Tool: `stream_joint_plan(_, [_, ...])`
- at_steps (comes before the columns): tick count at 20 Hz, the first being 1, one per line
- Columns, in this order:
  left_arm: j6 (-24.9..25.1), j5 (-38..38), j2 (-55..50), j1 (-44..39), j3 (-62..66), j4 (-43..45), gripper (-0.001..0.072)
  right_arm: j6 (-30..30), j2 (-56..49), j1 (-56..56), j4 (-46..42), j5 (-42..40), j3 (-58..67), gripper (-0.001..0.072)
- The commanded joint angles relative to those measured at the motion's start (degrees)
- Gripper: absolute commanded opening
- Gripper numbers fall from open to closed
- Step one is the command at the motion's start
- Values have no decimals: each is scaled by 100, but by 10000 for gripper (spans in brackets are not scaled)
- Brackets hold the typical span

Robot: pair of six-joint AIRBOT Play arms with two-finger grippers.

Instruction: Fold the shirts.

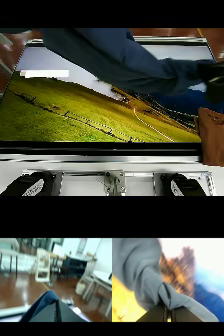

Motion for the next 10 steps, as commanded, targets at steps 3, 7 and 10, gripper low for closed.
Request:
stream_joint_plan(3, [-723,-442,686,273,229,1128,32,645,426,-11,-1349,734,597,60])
stream_joint_plan(7, [-857,-1532,704,273,225,1770,32,831,339,-9,-1191,2225,588,60])
stream_joint_plan(10, [-861,-2846,632,273,109,2308,32,1432,177,-9,-942,3189,509,60])
